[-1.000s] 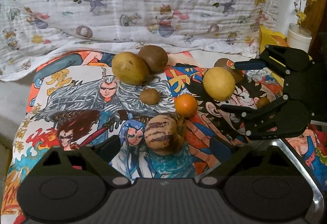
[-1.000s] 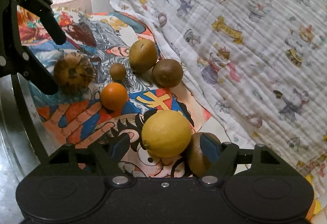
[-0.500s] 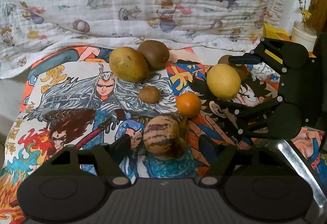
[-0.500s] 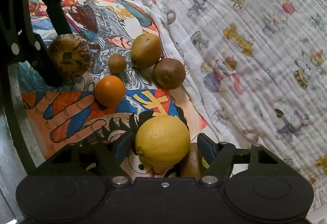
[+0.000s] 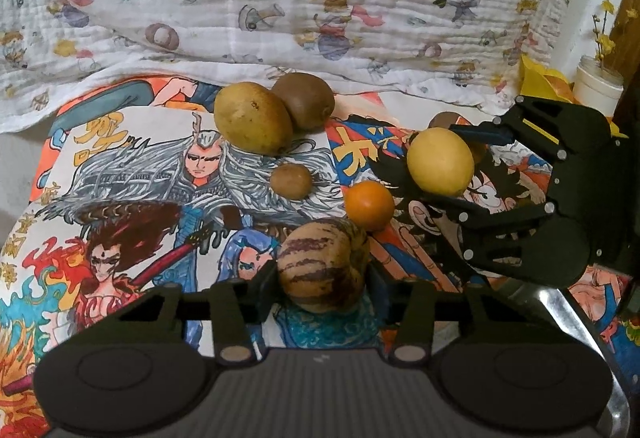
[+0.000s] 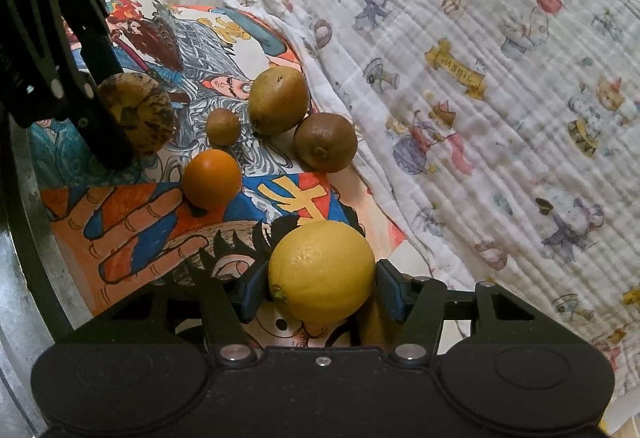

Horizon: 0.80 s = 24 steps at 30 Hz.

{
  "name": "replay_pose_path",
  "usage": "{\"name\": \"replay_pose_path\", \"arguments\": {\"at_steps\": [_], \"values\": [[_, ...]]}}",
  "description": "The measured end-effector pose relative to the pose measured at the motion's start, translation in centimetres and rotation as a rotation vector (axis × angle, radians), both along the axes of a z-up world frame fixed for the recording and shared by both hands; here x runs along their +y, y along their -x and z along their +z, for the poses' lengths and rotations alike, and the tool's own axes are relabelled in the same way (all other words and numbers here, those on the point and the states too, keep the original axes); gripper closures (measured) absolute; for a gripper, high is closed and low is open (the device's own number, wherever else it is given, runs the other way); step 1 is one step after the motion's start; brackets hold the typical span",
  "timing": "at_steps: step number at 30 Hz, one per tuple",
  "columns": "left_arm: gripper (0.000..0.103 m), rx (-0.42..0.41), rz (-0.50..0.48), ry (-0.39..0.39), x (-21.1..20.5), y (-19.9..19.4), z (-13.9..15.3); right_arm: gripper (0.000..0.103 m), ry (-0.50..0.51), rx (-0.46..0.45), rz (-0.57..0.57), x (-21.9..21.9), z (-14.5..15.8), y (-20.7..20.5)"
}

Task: Organize fruits
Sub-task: 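Grasp second striped melon with left gripper while right gripper grasps yellow lemon, then lift and carry melon with left gripper while right gripper carries lemon to tray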

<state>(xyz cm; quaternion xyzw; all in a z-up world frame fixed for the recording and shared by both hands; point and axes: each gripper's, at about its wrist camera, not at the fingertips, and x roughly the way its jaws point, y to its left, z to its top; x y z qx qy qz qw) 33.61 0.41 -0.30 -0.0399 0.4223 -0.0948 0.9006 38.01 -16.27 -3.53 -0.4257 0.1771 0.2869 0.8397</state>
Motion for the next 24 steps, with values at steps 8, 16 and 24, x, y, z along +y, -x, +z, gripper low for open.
{"name": "replay_pose_path", "arguments": {"at_steps": [8,16,24], "values": [[0.052,-0.033,0.013,-0.010,0.2,1.0,0.6,0.044,0.003,-0.088,0.027,0.2,0.1,1.8],[0.052,-0.061,0.024,0.007,0.7,2.7,1.8,0.044,-0.016,-0.115,0.069,0.7,1.7,4.5],[0.052,-0.101,0.046,0.026,1.9,4.8,3.9,0.044,-0.103,-0.051,0.094,1.1,4.7,7.5]]}}
